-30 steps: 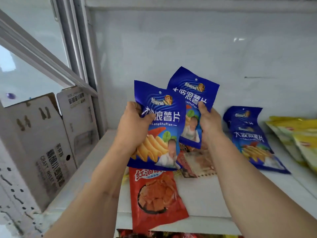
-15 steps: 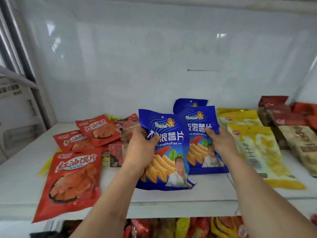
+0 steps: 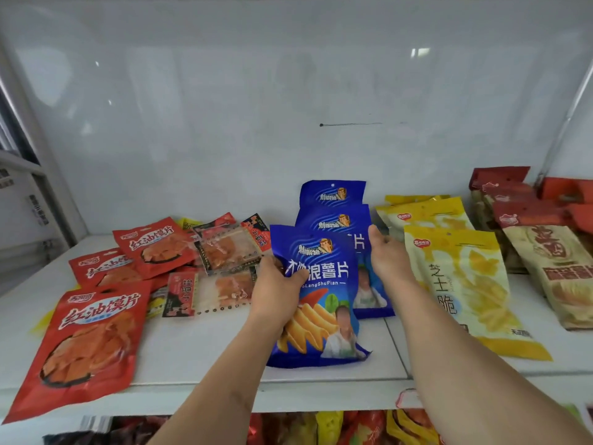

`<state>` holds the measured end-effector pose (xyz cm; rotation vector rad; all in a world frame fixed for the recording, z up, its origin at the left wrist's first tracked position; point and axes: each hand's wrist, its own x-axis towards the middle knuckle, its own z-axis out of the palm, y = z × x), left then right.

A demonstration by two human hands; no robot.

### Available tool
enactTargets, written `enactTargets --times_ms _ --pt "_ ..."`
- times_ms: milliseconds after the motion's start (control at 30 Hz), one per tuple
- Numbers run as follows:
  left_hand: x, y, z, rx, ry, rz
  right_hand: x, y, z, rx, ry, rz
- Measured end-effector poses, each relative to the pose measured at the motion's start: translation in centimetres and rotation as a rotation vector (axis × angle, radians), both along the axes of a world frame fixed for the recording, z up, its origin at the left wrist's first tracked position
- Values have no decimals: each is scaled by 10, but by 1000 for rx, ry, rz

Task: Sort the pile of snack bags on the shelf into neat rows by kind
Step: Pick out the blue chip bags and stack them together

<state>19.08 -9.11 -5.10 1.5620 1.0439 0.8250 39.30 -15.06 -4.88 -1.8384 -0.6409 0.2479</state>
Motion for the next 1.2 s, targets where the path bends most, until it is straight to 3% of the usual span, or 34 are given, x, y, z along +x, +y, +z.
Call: enactTargets --times_ms 133,300,1000,1200 --pt "23 -5 -13 90 81 37 -12 -6 6 71 118 84" --pt "46 -5 -20 155 96 75 -13 -8 -10 90 133 190" --pt "93 26 -23 85 51 110 25 28 -19 12 -2 145" --pt "83 29 -16 41 49 42 27 34 -18 -153 -134 33"
